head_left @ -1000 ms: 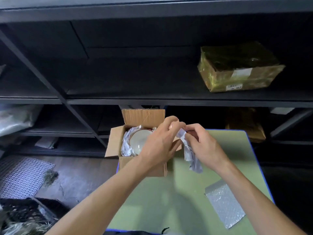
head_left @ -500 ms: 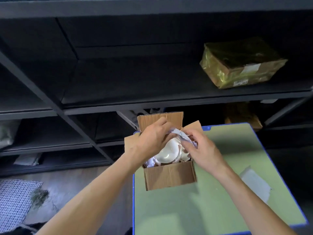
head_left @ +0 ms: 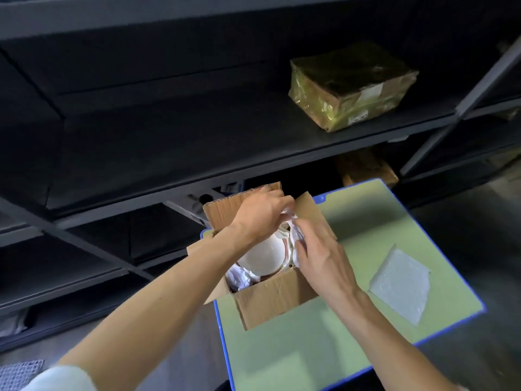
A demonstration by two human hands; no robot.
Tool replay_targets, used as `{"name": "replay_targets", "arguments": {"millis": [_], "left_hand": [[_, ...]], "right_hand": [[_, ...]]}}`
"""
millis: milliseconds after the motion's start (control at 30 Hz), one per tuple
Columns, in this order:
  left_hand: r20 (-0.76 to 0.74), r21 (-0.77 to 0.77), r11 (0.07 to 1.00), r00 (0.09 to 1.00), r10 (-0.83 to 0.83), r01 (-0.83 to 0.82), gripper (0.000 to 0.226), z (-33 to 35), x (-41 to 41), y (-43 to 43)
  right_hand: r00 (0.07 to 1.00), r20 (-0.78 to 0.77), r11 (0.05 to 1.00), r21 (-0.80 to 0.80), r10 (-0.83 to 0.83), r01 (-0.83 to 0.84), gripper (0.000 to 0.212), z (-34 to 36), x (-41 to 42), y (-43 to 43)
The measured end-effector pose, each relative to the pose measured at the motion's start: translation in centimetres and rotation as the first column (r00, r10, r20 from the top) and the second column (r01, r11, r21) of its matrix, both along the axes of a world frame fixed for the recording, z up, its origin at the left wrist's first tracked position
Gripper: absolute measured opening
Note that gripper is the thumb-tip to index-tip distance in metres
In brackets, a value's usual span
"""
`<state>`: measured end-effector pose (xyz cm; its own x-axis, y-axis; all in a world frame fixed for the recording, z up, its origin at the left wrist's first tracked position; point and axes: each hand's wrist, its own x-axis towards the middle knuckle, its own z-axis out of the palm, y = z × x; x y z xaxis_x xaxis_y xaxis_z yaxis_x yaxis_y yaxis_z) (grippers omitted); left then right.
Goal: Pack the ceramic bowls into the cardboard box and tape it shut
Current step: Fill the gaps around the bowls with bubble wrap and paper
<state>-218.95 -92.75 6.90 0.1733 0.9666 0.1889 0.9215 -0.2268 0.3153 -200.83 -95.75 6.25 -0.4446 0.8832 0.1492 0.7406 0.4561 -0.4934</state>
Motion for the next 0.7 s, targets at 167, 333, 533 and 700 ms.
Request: {"name": "replay_targets", "arguments": {"millis": [167,333,533,700], "left_hand": [[-0.018,-0.013,1.000,1.000,-0.006,0.005,0.008,-1.8,-0.4,-0.4],[-0.094,0.020,1.000,0.996,-0.003,0.005,0.017,-3.1,-0.5,-1.0],[-0.106,-0.021,0.999,0.993,-0.051,0.049,0.015,-3.5,-0.3,-0.7],[-0.067,-0.025,0.999,0.997,-0.050,0.049,0.016,-3.6,0.2,-0.4]], "right_hand": [[0.979,0.201,0.995,0.098,-0.035,0.016,0.037,-1.9,-0.9,-0.2],[0.964,0.262,0.987,0.162,-0.035,-0.008,0.040,-1.9,-1.1,-0.6],[0.941,0.334,0.988,0.152,-0.045,-0.007,0.034,-2.4,-1.9,-0.3],[0.936,0.351,0.983,0.184,-0.041,-0.026,0.039,-3.0,-1.8,-0.7]]}}
